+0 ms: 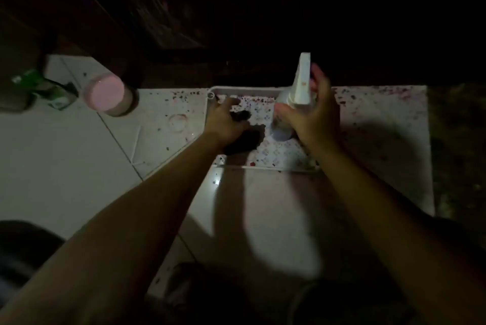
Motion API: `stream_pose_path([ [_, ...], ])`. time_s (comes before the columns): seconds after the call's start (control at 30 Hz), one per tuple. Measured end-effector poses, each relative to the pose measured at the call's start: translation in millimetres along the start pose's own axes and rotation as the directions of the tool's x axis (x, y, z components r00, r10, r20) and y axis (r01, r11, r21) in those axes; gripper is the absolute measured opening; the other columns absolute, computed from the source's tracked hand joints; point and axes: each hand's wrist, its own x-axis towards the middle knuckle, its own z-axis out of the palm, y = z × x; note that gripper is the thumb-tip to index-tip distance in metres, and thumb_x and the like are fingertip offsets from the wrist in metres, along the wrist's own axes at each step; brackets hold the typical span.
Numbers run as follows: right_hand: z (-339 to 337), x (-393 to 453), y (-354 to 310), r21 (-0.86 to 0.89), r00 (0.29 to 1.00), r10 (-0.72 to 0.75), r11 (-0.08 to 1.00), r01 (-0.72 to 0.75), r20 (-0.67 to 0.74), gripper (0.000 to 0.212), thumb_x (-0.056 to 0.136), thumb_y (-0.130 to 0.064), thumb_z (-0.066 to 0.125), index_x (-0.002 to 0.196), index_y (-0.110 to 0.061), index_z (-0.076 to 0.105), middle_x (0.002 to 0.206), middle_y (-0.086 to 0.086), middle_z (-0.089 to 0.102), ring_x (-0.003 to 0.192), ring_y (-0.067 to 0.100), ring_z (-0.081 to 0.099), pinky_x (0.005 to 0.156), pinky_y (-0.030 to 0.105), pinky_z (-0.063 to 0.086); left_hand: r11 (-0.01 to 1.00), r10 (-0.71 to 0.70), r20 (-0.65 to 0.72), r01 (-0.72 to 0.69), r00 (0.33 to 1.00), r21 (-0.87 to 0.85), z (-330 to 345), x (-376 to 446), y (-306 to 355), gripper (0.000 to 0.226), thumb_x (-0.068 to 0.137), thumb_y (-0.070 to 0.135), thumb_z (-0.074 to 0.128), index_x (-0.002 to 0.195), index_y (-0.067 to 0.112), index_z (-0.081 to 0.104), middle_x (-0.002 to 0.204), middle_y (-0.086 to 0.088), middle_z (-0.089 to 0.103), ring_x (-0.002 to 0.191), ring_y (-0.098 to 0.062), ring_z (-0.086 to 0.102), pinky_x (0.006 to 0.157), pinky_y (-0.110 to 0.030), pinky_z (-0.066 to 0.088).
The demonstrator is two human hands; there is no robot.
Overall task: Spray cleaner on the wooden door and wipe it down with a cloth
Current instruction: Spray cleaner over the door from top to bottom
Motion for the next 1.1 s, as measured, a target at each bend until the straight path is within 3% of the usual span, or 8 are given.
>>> stream_pose_path([
  [0.13,14,10,15,-0.047,0.991,-0.077,0.996,0.072,-0.111,0.068,0.080,-0.024,0.076,0.139,-0.015,0.044,0.124,-0.001,0.057,0.102,0.004,0.051,0.080,0.011,0.045,0.769,-0.017,0.047,-0.017,0.999,0.639,37,18,-22,0.078,0.077,0.048,0.071,0.143,0.040,0.031,0.146,-0.013,0.025,0.134,-0.039,0.024,0.110,-0.054,0.025],
  [0.33,27,21,12,-0.001,0.973,-0.165,0.986,0.166,-0.159,0.059,0.081,-0.019,0.072,0.133,-0.006,0.049,0.111,0.002,0.060,0.092,0.001,0.056,0.070,-0.002,0.042,0.625,0.036,-0.102,0.057,0.994,0.778,48,26,-32,0.056,0.087,0.023,0.059,0.138,0.029,0.037,0.141,-0.015,0.032,0.130,-0.041,0.029,0.106,-0.060,0.023],
  [0.43,26,22,13,0.015,0.967,-0.167,0.985,0.173,-0.193,0.044,0.083,-0.006,0.068,0.124,0.000,0.053,0.083,-0.018,0.052,0.075,-0.018,0.054,0.063,-0.001,0.041,0.760,0.077,-0.142,0.034,0.987,0.649,36,26,-32,0.031,0.092,0.023,0.051,0.122,0.022,0.048,0.127,-0.013,0.049,0.118,-0.037,0.047,0.099,-0.057,0.037],
  [0.5,24,20,11,0.007,0.964,-0.163,0.986,0.168,-0.209,0.034,0.083,-0.003,0.065,0.116,0.000,0.056,0.072,-0.017,0.048,0.068,-0.017,0.053,0.057,0.001,0.040,0.917,0.075,-0.207,0.014,0.975,0.398,25,23,-25,0.018,0.095,0.021,0.046,0.111,0.019,0.052,0.113,-0.011,0.059,0.104,-0.034,0.058,0.090,-0.050,0.047],
  [0.6,21,12,-4,0.004,0.962,-0.146,0.989,0.150,-0.229,0.027,0.083,-0.008,0.063,0.109,-0.003,0.059,0.065,-0.014,0.047,0.063,-0.009,0.054,0.053,0.005,0.040,0.990,0.098,-0.270,-0.066,0.958,0.127,3,10,9,0.020,0.094,0.013,0.039,0.100,0.013,0.058,0.092,-0.012,0.064,0.084,-0.030,0.061,0.071,-0.037,0.047],
  [0.8,-15,-9,-98,0.026,0.954,-0.112,0.992,0.124,-0.276,0.019,0.078,-0.024,0.056,0.094,-0.015,0.057,0.063,-0.004,0.048,0.062,0.020,0.052,0.059,0.045,0.050,0.961,0.206,-0.355,-0.257,0.912,-0.102,-67,-65,130,0.033,0.090,0.027,0.042,0.065,0.006,0.044,0.058,-0.003,0.045,0.054,-0.015,0.040,0.053,-0.033,0.031],
  [0.93,-78,-25,-226,0.104,0.949,-0.152,0.977,0.186,-0.275,0.009,0.081,-0.015,0.061,0.087,-0.015,0.055,0.067,-0.002,0.051,0.065,0.017,0.053,0.058,0.034,0.048,0.893,0.332,-0.434,-0.427,0.838,-0.141,-144,-140,232,0.048,0.089,0.040,0.054,0.065,-0.002,0.049,0.055,-0.015,0.045,0.049,-0.014,0.043,0.047,-0.034,0.035],
  [1.1,-182,-47,-439,0.124,0.884,-0.287,0.927,0.353,-0.369,0.021,0.075,-0.010,0.065,0.087,-0.026,0.058,0.086,-0.012,0.049,0.076,0.000,0.053,0.060,0.007,0.038,0.777,0.429,-0.557,-0.605,0.711,-0.174,-282,-259,391,0.037,0.082,0.030,0.058,0.058,0.013,0.036,0.054,0.001,0.035,0.051,-0.011,0.035,0.048,-0.034,0.030],
])
